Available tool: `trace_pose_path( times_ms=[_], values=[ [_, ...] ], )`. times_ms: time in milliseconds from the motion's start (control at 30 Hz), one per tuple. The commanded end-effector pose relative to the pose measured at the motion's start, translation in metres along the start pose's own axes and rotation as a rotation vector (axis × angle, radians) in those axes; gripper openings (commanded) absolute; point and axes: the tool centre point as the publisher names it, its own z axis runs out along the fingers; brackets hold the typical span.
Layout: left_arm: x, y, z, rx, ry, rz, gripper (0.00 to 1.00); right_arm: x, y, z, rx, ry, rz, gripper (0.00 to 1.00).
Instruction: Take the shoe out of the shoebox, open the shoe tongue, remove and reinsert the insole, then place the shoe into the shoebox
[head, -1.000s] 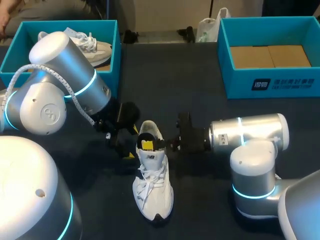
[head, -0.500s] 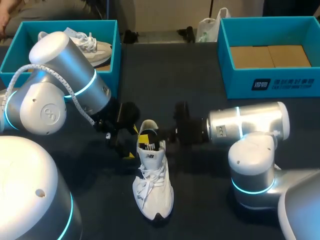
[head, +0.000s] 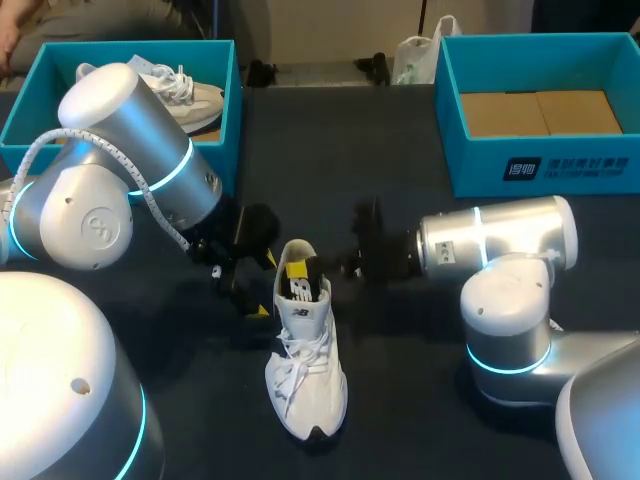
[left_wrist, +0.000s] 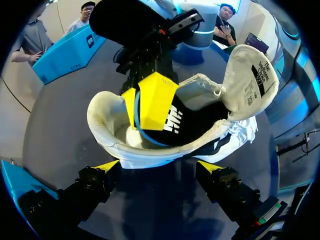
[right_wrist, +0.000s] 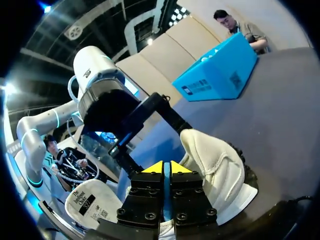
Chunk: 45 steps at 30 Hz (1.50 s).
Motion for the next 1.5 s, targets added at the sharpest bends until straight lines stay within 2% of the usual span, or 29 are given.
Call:
trace_pose_path(
  times_ms=[33, 167, 267, 333, 367, 400, 467, 500, 567, 1033, 1300, 1500],
  values=[
    [0.0, 0.0, 0.001, 0.0, 0.0, 0.0, 1.0, 0.0, -0.012, 0.007, 0.002, -0.003, 0.021, 0.0],
    [0.0, 0.0, 0.001, 0.0, 0.0, 0.0, 1.0, 0.003, -0.017, 0.008, 0.012, -0.009, 0.038, 0.0],
    [0.0, 0.0, 0.001, 0.0, 0.0, 0.0, 1.0, 0.008, -0.012, 0.005, 0.026, -0.02, 0.026, 0.0],
    [0.0, 0.0, 0.001, 0.0, 0.0, 0.0, 1.0, 0.009, -0.008, 0.004, 0.042, -0.024, 0.017, 0.23],
    [0.0, 0.0, 0.001, 0.0, 0.0, 0.0, 1.0, 0.011, -0.004, 0.003, 0.055, -0.03, 0.01, 0.4],
    [0.0, 0.0, 0.001, 0.0, 0.0, 0.0, 1.0, 0.011, -0.001, 0.002, 0.066, -0.034, 0.005, 0.47],
    [0.0, 0.0, 0.001, 0.0, 0.0, 0.0, 1.0, 0.014, 0.004, 0.0, 0.089, -0.036, -0.006, 0.84],
    [0.0, -0.001, -0.002, 0.0, -0.002, 0.007, 1.0, 0.015, 0.006, -0.001, 0.1, -0.035, -0.01, 0.91],
    [0.001, -0.001, -0.006, -0.004, -0.004, 0.02, 1.0, 0.017, 0.01, -0.003, 0.123, -0.038, -0.015, 1.0],
    [-0.002, 0.006, -0.037, -0.032, 0.003, 0.038, 1.0, 0.028, 0.03, -0.018, 0.3, -0.055, -0.03, 1.0],
    [-0.006, 0.013, -0.041, -0.047, -0.013, 0.01, 1.0, 0.034, 0.031, -0.019, 0.348, -0.067, -0.033, 1.0],
    [-0.011, 0.015, -0.051, -0.057, -0.013, 0.011, 1.0, 0.037, 0.035, -0.034, 0.398, -0.126, -0.027, 1.0]
  ],
)
